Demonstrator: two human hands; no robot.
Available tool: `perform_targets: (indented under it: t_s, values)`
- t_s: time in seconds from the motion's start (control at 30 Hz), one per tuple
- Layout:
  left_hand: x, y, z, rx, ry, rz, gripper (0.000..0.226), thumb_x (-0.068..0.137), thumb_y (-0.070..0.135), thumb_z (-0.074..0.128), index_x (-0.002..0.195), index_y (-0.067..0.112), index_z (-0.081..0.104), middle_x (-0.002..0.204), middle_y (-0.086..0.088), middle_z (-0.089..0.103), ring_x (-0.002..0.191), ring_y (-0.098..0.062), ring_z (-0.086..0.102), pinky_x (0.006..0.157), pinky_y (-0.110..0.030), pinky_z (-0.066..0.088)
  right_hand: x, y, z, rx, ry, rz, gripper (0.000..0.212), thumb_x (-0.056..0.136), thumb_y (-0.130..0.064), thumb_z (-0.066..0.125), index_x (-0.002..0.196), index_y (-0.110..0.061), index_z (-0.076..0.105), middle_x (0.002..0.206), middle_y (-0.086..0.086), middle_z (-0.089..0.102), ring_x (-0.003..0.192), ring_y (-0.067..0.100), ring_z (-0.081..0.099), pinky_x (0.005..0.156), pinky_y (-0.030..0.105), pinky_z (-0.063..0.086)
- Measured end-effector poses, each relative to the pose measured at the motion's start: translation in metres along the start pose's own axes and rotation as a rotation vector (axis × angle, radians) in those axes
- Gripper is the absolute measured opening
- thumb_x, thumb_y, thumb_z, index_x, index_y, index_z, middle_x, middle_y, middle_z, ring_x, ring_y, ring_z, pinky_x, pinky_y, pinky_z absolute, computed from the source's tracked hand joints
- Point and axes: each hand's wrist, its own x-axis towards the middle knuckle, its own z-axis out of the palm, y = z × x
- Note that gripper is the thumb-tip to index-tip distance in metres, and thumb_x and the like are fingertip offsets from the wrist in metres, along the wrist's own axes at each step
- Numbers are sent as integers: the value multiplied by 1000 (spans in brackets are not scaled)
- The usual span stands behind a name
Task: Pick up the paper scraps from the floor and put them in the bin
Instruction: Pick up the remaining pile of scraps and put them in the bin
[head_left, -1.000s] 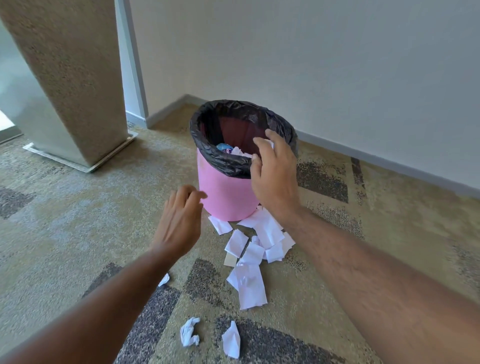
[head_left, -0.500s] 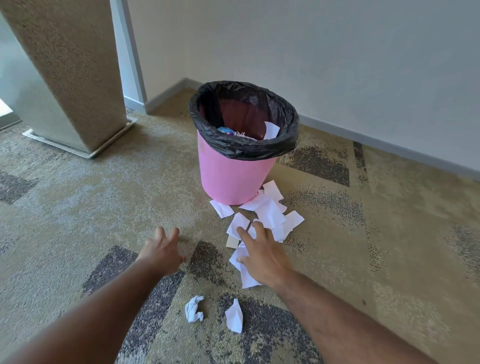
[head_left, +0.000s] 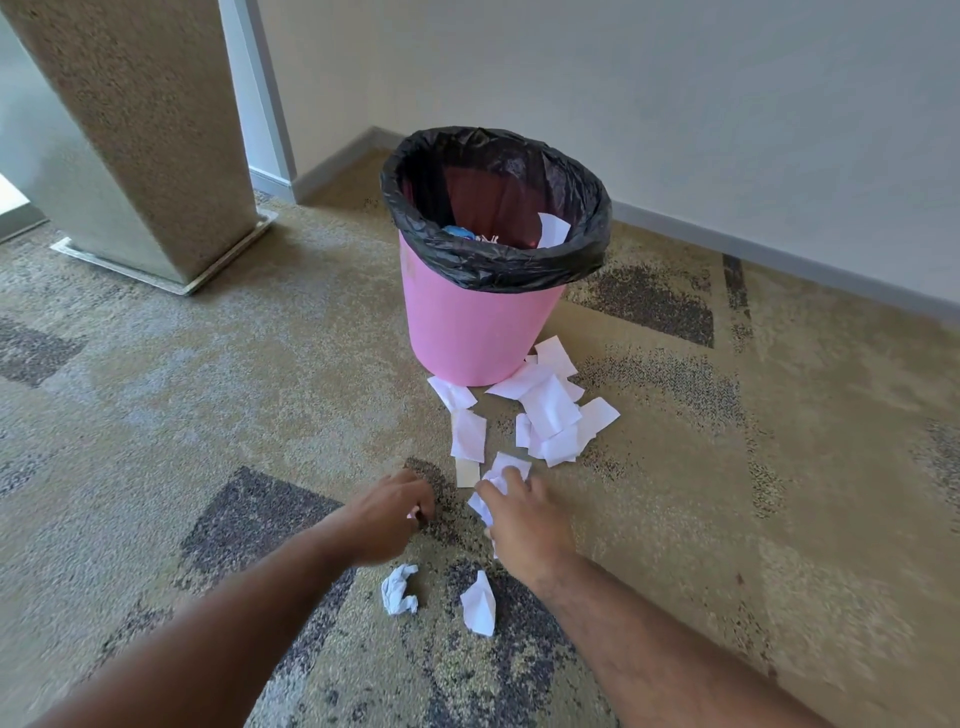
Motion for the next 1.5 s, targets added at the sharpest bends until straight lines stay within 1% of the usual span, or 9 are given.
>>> perform_targets:
  t_s: [0.2, 0.33, 0.43, 0.53, 0.63, 0.87, 1.1, 1.3, 1.5]
  values:
    - [-8, 4, 8, 2, -125, 141, 7, 95, 30, 60, 98, 32, 65, 106, 17, 46, 100, -3, 51, 95, -34, 49, -20, -5, -2, 62, 84, -41, 39, 83, 8, 52, 115, -15, 57, 122, 5, 47, 107, 29, 47, 65, 40, 37]
    - [-22, 5, 5, 74, -232, 183, 69, 67, 63, 79, 122, 30, 55, 118, 17, 38, 106, -1, 40, 96, -20, 38, -25, -5, -6, 109, 54, -35, 31, 81, 13, 50, 97, -13, 56, 109, 3, 47, 101, 27, 49, 59, 37, 29]
    - [-27, -1, 7, 176, -259, 224, 83, 60, 57, 85, 129, 32, 45, 125, 15, 32, 112, -4, 35, 100, -23, 40, -24, -2, -7, 188, 56, 21, 31, 78, 12, 49, 83, -18, 46, 90, -3, 39, 88, 24, 52, 50, 32, 23]
    - [-29, -3, 8, 198, -231, 253, 64, 73, 36, 84, 125, 35, 48, 129, 13, 31, 116, -4, 33, 101, -21, 38, -27, -2, -16, 280, 65, 80, 28, 81, 14, 50, 95, -10, 57, 108, 5, 56, 98, 28, 58, 65, 35, 49]
    - [-27, 2, 8, 167, -196, 242, 29, 86, 23, 73, 107, 34, 56, 121, 15, 40, 109, -2, 41, 96, -20, 43, -31, -3, -26, 287, 58, 121, 38, 84, 16, 48, 112, -7, 61, 132, 15, 56, 112, 33, 59, 88, 43, 54]
    - [-24, 36, 13, 38, -168, 199, 4, 101, 19, 52, 104, 21, 51, 107, 6, 58, 93, -14, 60, 82, -26, 52, -36, 0, -31, 293, 47, 130, 35, 83, 13, 56, 105, -14, 49, 92, 3, 53, 77, 21, 52, 47, 27, 26]
    - [-24, 62, 28, 49, -139, 343, 28, 106, 28, 40, 133, 33, 45, 132, 5, 53, 110, -11, 57, 97, -39, 51, -35, 2, -28, 340, 51, 129, 50, 85, 2, 66, 126, -21, 49, 114, 2, 60, 86, 21, 54, 56, 24, 33]
    - [-20, 60, 46, 317, -207, 342, 69, 91, 46, 65, 145, 27, 27, 136, -4, 43, 113, -19, 52, 92, -36, 53, -29, 2, -33, 341, 102, 143, 48, 85, 4, 62, 124, -22, 56, 118, 1, 60, 96, 22, 59, 67, 28, 39]
    - [-12, 59, 48, 302, -133, 369, 38, 103, 29, 49, 138, 17, 37, 125, -8, 52, 100, -14, 53, 91, -33, 54, -17, 6, -50, 379, 233, 112, 53, 85, 6, 59, 127, -25, 54, 120, -2, 56, 94, 17, 56, 63, 24, 37]
